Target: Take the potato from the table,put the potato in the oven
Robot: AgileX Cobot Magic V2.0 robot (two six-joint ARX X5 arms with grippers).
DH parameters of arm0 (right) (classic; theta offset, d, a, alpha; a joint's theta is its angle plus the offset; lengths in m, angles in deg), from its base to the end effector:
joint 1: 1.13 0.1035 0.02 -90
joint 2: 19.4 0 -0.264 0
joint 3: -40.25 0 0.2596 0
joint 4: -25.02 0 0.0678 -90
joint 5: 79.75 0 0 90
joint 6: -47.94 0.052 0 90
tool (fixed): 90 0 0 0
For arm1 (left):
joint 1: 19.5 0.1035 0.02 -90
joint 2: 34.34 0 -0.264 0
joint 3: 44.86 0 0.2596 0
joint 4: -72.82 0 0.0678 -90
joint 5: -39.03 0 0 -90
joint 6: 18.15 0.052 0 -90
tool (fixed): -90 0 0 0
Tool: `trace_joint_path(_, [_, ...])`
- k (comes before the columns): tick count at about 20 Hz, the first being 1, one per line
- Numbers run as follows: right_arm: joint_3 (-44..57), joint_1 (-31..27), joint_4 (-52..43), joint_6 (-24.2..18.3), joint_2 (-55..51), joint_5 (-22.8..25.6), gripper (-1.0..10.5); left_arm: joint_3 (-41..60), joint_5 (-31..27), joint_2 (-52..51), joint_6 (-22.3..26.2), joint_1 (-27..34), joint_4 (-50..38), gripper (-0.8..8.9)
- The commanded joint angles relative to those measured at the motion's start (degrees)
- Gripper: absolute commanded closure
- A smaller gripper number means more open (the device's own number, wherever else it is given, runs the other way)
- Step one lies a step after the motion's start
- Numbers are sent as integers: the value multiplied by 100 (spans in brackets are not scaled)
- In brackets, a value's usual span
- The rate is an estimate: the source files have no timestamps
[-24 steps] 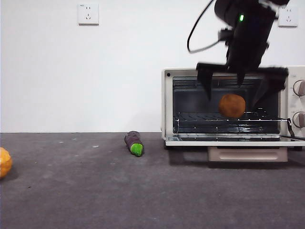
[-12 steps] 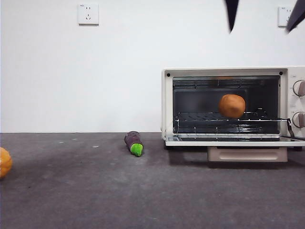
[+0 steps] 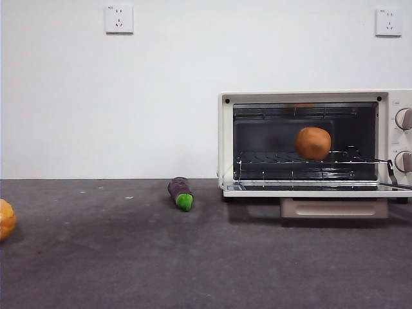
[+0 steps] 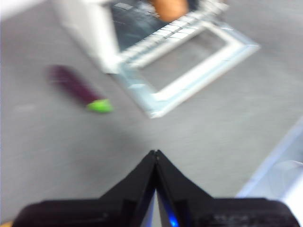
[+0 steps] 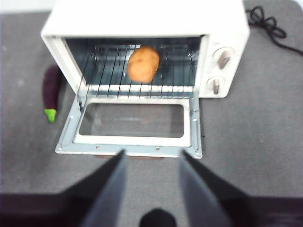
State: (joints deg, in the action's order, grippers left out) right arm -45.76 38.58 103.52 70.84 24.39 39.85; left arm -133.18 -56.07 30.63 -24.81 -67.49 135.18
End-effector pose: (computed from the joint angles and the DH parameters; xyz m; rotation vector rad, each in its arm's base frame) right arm 0.1032 0.0523 0.3938 0.0292 0.5420 0.0632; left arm 0.1638 -0.1749 0.3703 0.2039 0.6621 -0.6798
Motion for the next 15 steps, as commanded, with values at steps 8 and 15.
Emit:
trace_joint_path(8, [-13, 11, 767, -501, -1054, -448, 952, 37, 3182, 1683, -175, 1408, -1064, 822])
trace_joint_path(15, [-24, 11, 1014, -529, -1185, -568, 949, 37, 4487, 3209, -688, 1932, -1589, 822])
